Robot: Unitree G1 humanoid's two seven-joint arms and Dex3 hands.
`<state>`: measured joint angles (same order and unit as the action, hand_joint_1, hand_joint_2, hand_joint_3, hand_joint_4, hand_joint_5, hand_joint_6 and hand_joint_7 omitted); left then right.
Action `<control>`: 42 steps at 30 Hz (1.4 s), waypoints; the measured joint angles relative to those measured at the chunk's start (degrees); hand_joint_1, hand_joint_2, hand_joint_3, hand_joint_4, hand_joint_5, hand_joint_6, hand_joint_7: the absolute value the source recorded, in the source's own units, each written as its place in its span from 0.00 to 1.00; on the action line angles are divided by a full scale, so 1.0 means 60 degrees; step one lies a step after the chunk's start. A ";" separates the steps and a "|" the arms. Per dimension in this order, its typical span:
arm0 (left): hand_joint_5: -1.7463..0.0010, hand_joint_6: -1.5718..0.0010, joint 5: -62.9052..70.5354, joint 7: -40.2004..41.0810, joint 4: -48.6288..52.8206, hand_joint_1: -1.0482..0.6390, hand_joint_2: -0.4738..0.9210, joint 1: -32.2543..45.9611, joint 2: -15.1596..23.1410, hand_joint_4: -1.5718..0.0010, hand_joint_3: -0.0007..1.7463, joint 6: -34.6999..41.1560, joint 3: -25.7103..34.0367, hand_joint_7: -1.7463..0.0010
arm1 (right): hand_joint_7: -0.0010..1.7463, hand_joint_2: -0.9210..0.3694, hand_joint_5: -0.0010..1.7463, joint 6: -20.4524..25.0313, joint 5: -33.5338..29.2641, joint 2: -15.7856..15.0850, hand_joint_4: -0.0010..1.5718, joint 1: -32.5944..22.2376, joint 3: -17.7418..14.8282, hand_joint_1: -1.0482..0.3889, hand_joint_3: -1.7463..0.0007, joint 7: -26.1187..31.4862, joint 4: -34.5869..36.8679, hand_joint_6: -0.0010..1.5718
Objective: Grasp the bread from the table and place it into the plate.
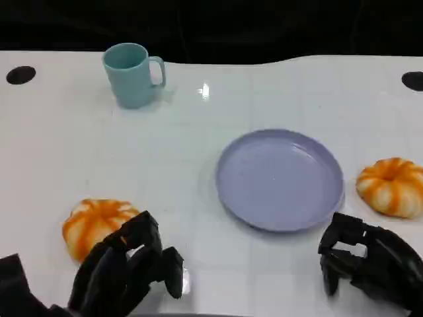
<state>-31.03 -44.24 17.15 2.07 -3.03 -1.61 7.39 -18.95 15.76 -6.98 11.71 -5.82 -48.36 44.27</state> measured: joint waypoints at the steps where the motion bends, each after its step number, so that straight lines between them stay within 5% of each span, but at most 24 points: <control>1: 0.00 0.60 -0.0001 0.0000 0.0000 0.16 1.00 0.0000 0.0000 0.45 0.11 0.0005 0.0000 0.00 | 0.88 0.00 1.00 0.0004 -0.0002 0.0000 0.45 0.0000 0.0000 0.34 0.88 0.0008 -0.0002 0.41; 26: 0.00 0.60 -0.0172 -0.0001 -0.0013 0.16 1.00 0.0000 0.0023 0.48 0.12 0.0197 0.0032 0.05 | 0.88 0.00 1.00 0.0062 -0.0023 0.0004 0.45 -0.0011 0.0005 0.34 0.87 0.0042 -0.0068 0.41; 32: 0.07 0.66 0.0839 0.0383 -0.0357 0.17 1.00 0.0028 0.0180 0.64 0.24 -0.0942 -0.0013 0.27 | 0.89 0.00 1.00 0.0041 -0.0046 0.0007 0.45 -0.0011 0.0014 0.34 0.86 0.0068 -0.0067 0.41; 36: 0.08 0.66 0.1570 0.0902 -0.0562 0.18 1.00 0.0046 0.0329 0.65 0.24 -0.1735 -0.0056 0.29 | 0.89 0.00 1.00 0.0025 -0.0076 0.0007 0.45 -0.0011 0.0038 0.34 0.87 0.0195 -0.0084 0.41; 38: 0.22 0.71 0.1805 0.1022 -0.0568 0.19 1.00 0.0085 0.0372 0.70 0.20 -0.1937 -0.0109 0.47 | 0.89 0.00 1.00 0.0024 -0.0074 0.0008 0.45 -0.0011 0.0043 0.34 0.87 0.0202 -0.0087 0.41; 42: 0.26 0.71 0.2733 0.1423 -0.0722 0.19 1.00 0.0078 0.0829 0.71 0.19 -0.2933 -0.0206 0.53 | 0.89 0.00 1.00 0.0024 -0.0061 0.0017 0.46 -0.0010 0.0045 0.34 0.87 0.0157 -0.0085 0.41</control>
<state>-14.64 -35.70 12.82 2.54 1.94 -19.21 6.15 -18.80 15.39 -6.88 11.64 -5.55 -47.42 43.76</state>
